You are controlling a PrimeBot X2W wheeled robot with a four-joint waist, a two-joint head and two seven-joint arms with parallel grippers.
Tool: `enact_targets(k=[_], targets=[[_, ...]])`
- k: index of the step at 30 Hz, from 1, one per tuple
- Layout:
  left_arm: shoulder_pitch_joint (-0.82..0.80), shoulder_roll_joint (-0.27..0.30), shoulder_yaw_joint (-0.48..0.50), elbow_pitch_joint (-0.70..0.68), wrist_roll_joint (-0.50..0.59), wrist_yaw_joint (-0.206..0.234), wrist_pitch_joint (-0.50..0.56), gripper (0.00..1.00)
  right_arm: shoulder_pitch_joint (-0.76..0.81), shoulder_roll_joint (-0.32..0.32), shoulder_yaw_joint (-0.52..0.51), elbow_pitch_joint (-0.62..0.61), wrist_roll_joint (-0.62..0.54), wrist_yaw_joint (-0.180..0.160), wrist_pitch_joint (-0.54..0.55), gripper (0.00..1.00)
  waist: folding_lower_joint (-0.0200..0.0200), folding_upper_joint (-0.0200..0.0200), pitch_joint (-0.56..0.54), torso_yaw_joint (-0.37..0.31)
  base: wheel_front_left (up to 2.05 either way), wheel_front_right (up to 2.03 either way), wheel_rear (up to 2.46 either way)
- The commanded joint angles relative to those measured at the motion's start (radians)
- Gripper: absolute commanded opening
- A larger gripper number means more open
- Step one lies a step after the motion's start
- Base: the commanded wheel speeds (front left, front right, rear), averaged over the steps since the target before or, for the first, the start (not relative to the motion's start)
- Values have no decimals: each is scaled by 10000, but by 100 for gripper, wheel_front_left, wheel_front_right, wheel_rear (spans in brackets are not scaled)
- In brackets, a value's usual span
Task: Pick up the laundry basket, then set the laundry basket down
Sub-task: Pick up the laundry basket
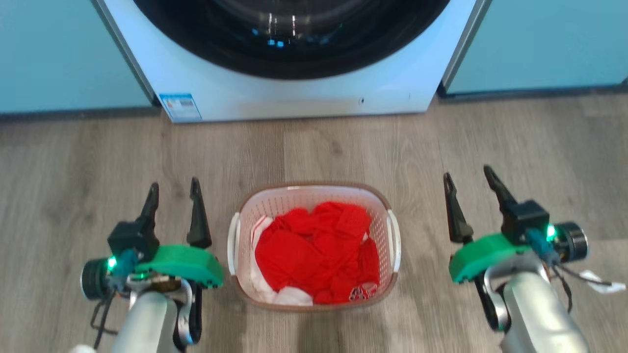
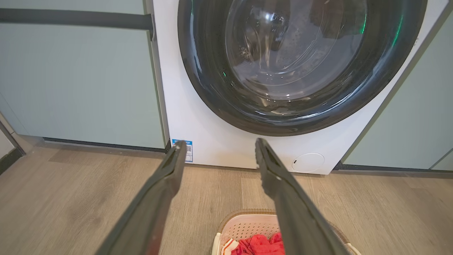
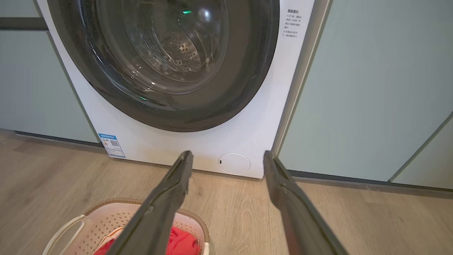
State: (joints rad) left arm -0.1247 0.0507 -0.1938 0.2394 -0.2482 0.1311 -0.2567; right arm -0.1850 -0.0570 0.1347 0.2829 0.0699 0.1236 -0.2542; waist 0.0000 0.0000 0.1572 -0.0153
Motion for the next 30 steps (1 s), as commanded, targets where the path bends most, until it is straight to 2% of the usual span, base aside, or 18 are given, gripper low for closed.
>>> enact_targets(k=[1, 6, 10, 16, 22, 30], targets=[[-696, -5, 307, -50, -214, -22, -51, 100, -676, 67, 265, -102, -79, 71, -76, 100, 0, 0, 871, -23, 0, 0, 0], [-1632, -5, 415, 674, -318, -219, -51, 100, -1544, 68, 426, 681, 119, 71, -76, 100, 0, 0, 2273, -47, 0, 0, 0], [-2204, -5, 518, 1422, -545, -565, -51, 100, -2128, 68, 610, 1416, 438, 71, -76, 100, 0, 0, 3021, -89, 0, 0, 0], [-3433, -5, 671, 3403, -91, -1063, -51, 100, -3316, 68, 1270, 3057, 1170, 71, -76, 100, 0, 0, 4229, -152, 0, 0, 0], [-4600, -5, 536, 5875, 93, -1809, -51, 100, -4310, 68, 1988, 4944, 2291, 71, -76, 100, 0, 0, 5020, -167, 0, 0, 0], [-5891, -5, 354, 7849, 85, -2319, -51, 100, -5358, 68, 3223, 6680, 3636, 71, -1, 100, 0, 0, 5845, -145, 0, 0, 0]])
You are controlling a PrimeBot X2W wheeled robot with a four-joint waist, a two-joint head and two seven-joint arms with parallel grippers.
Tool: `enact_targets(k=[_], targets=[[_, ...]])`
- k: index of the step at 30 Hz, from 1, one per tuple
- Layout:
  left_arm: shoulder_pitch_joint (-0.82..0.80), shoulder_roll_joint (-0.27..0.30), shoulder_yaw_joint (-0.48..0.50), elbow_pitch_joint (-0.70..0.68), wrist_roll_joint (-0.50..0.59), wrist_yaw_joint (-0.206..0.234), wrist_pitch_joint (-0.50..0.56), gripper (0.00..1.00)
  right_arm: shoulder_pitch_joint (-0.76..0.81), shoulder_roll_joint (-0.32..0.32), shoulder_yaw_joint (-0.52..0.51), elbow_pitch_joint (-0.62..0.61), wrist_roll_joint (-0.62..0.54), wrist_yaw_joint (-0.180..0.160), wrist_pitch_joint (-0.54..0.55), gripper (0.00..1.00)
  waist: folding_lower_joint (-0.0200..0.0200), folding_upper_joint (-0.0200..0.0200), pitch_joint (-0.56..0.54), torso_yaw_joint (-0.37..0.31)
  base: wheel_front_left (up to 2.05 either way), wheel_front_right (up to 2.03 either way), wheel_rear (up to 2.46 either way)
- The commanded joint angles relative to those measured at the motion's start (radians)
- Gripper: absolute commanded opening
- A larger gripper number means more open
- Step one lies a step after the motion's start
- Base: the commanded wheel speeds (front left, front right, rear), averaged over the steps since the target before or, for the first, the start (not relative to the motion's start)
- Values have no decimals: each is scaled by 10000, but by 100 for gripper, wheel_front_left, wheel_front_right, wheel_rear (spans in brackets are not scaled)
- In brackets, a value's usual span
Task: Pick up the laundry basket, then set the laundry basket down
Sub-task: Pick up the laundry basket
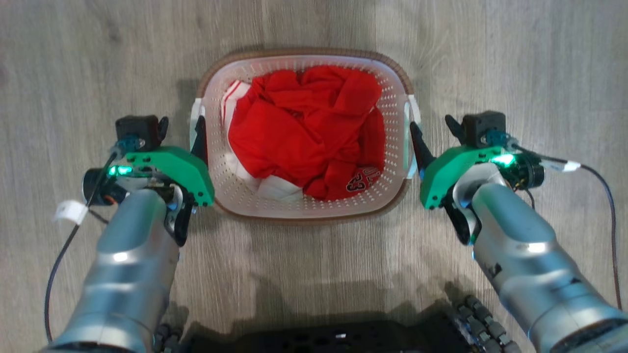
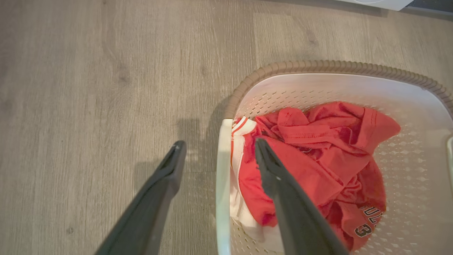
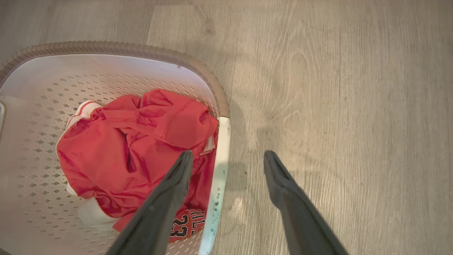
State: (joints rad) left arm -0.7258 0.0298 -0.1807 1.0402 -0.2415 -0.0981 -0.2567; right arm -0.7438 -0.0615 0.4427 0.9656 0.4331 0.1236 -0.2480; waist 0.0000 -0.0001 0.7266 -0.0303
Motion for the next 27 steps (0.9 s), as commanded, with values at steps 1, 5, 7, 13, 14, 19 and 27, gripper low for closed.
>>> enact_targets(k=[1, 5, 7, 13, 14, 19, 27], targets=[[-23, 205, 183, 63, 57, -60, -51, 100, 105, 112, 264, -21, 149, 71, -65, 100, 0, 1, 252, 10, 0, 0, 0], [-550, 235, -53, 952, 201, -178, -51, 100, -303, 112, 742, 402, 747, 71, -35, 100, 0, 1, 613, 21, 0, 0, 0], [-837, 241, -199, 1318, 245, -231, -51, 100, -474, 112, 967, 608, 1105, 71, 163, 100, 0, 1, 794, 28, 0, 0, 0], [-1522, 266, -556, 2078, 178, -311, 107, 100, -953, 112, 1593, 973, 1889, 71, 442, 100, 0, 1, 1246, -5, 0, 0, 0], [-1604, 263, -646, 2150, 153, -316, 226, 100, -1010, 112, 1699, 994, 2012, 71, 461, 100, 0, 1, 1302, -19, 0, 0, 0], [-1809, 242, -1316, 2317, -259, -322, 1167, 100, -1235, 112, 2259, 1065, 2632, 71, 686, 100, 0, 1, 1509, -106, 0, 0, 0], [-2122, 423, -2346, 2153, -1060, -324, 1781, 100, -1536, 112, 2876, 1128, 3655, 71, 1153, 100, 0, 1, 1814, -194, 0, 0, 0]])
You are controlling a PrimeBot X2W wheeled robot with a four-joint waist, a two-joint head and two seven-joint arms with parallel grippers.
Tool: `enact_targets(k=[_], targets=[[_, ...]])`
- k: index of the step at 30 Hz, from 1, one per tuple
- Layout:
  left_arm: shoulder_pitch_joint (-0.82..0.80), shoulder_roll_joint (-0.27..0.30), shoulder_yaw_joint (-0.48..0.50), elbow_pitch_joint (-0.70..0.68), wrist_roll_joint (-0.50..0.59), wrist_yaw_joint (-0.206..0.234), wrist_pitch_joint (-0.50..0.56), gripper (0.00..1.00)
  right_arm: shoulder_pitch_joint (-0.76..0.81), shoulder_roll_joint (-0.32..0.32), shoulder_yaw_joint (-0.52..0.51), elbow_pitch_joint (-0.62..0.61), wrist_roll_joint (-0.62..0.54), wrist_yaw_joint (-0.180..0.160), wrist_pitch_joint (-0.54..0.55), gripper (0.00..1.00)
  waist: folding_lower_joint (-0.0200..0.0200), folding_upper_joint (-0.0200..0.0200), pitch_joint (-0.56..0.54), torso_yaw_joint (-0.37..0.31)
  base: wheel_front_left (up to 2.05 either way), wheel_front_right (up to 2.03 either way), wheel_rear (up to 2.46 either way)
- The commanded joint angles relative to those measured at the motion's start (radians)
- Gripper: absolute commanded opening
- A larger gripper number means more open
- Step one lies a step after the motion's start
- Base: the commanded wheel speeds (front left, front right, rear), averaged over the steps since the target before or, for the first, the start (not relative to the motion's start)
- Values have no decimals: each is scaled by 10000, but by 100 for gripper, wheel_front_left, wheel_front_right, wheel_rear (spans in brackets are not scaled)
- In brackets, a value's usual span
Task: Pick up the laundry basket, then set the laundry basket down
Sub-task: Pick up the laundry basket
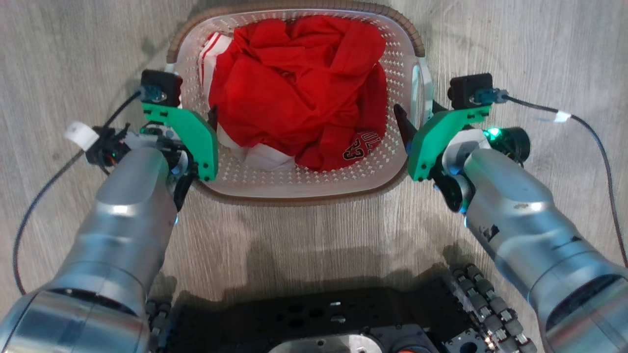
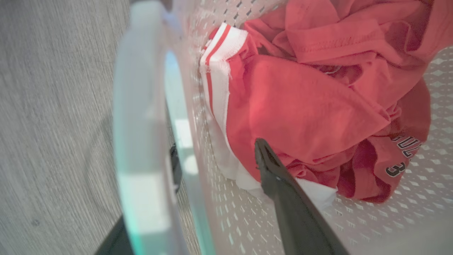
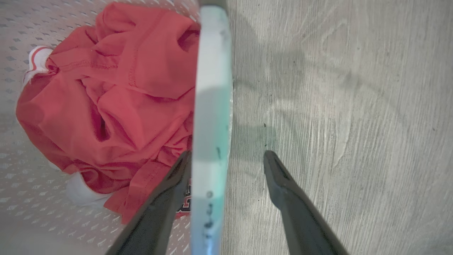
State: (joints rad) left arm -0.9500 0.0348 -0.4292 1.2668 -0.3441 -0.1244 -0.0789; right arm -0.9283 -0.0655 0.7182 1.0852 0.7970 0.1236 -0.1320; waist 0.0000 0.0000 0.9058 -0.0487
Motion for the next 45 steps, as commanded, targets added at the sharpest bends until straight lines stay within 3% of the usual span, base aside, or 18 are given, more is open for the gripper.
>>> enact_targets(k=[1, 16, 38, 39, 40, 41, 42, 43, 44, 45], targets=[[95, 408, -9, -133, -120, -62, 35, 100, 235, 152, 225, -8, 70, 71, -10, 100, 0, 0, 62, -14, 0, 0, 0], [-258, 507, -1150, -30, -1367, -63, -144, 100, -325, 153, 1332, 415, 1288, 71, -63, 100, 0, 0, 334, 208, 0, 0, 0], [-489, 485, -1911, 161, -2269, -63, -302, 100, -769, 153, 2383, 840, 2339, 71, -108, 100, 0, 0, 533, 396, 0, 0, 0], [-481, 479, -1934, 164, -2318, -63, -296, 100, -766, 153, 2423, 840, 2389, 71, -92, 80, 0, 0, 537, 401, 0, 0, 0], [-466, 467, -1960, 168, -2376, -63, -255, 97, -769, 153, 2472, 847, 2425, 71, -75, 39, 0, 0, 540, 404, 0, 0, 0], [-463, 459, -1993, 170, -2420, -63, -235, 58, -780, 153, 2517, 860, 2455, 71, -76, 10, 0, 0, 547, 407, 0, 0, 0], [-463, 459, -1993, 170, -2420, -63, -235, 58, -780, 153, 2517, 860, 2455, 71, -76, 10, 0, 0, 547, 407, 0, 0, 0], [-463, 449, -2035, 172, -2462, -63, -216, 21, -796, 153, 2554, 876, 2484, 71, -98, 0, 0, 0, 555, 411, 0, 0, 0], [-464, 438, -2080, 168, -2507, -63, -200, 0, -808, 153, 2582, 890, 2522, 71, -123, 0, 0, 0, 563, 417, 0, 0, 0], [-466, 429, -2120, 164, -2554, -63, -191, 0, -819, 153, 2609, 904, 2559, 71, -140, 0, 0, 0, 569, 423, 0, 0, 0]])
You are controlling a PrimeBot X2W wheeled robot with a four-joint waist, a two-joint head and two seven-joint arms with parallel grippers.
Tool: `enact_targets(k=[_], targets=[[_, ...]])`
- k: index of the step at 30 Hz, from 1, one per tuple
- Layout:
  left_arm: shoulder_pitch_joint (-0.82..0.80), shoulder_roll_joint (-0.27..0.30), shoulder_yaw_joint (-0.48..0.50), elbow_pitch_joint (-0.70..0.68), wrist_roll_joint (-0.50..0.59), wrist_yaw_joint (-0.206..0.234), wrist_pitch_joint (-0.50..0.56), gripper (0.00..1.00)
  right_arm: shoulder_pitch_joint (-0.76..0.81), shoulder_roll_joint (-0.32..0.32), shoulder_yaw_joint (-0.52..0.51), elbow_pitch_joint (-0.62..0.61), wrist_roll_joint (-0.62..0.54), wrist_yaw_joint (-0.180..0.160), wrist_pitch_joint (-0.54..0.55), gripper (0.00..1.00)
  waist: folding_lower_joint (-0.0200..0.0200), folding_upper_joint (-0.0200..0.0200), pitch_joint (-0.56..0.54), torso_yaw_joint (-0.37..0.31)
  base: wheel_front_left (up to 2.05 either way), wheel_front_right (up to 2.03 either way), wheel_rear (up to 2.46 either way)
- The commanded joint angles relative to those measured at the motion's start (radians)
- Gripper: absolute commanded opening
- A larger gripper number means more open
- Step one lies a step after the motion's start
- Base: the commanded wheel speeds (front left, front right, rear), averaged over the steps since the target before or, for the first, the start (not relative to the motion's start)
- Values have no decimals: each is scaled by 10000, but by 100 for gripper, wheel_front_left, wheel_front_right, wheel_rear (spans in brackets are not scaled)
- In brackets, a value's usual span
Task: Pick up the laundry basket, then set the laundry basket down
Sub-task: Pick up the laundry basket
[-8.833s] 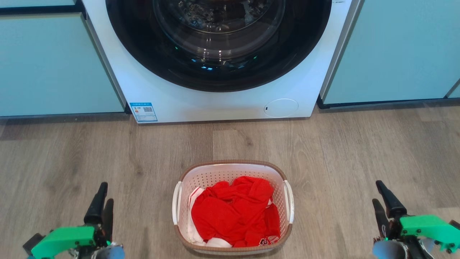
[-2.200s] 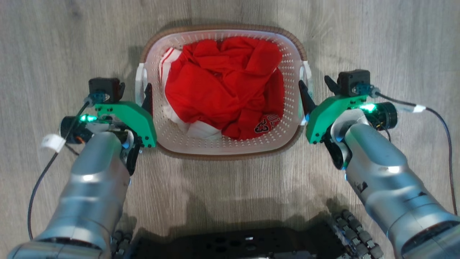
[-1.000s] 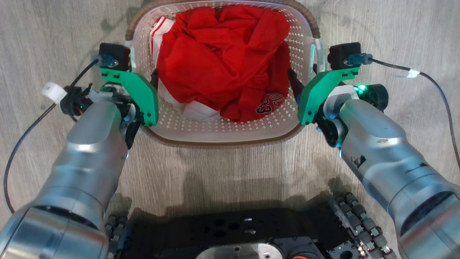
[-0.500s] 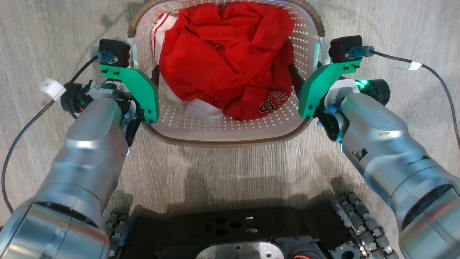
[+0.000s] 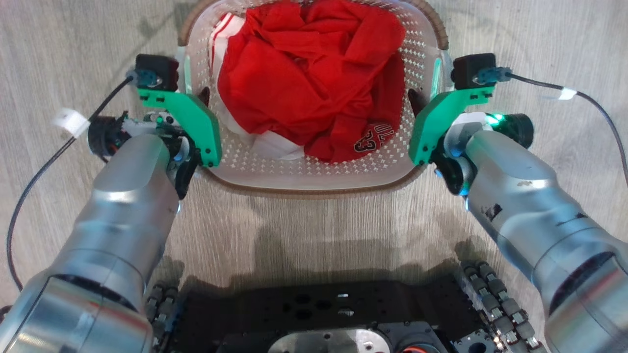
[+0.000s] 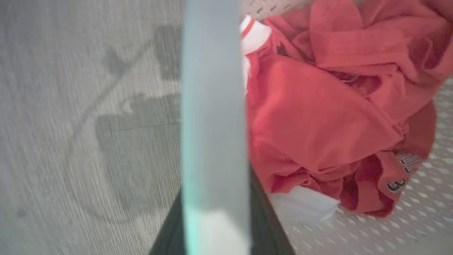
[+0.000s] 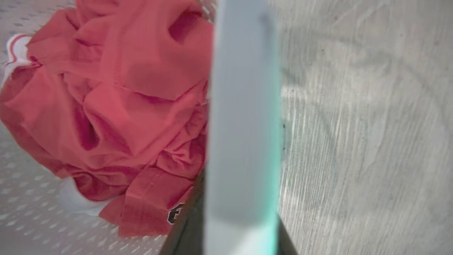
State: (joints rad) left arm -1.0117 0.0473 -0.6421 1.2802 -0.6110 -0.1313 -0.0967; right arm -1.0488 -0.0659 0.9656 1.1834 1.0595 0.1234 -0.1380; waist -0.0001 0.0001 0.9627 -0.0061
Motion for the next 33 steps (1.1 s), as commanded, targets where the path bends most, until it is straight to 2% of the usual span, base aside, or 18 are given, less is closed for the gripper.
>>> enact_targets(k=[1, 15, 21, 33], targets=[[147, 297, -26, 25, 63, 6, -10, 0, 373, 156, 167, -60, -34, 73, -92, 0, 1, -1, 5, 4, 0, 0, 0], [281, 257, -668, -98, -608, 6, 170, 0, 283, 156, 761, 305, 132, 73, -14, 0, 1, -1, -269, 31, 0, 0, 0], [731, 206, -1101, -391, -1112, 6, 575, 0, 622, 156, 1058, 382, 261, 73, 503, 0, 1, -1, -1175, 107, 0, 0, 0], [1602, 548, -2305, -1070, -1975, 6, 959, 0, 1406, 138, 1404, -63, 917, 73, 1691, 0, 1, -1, -3356, 52, 0, 0, 0]])
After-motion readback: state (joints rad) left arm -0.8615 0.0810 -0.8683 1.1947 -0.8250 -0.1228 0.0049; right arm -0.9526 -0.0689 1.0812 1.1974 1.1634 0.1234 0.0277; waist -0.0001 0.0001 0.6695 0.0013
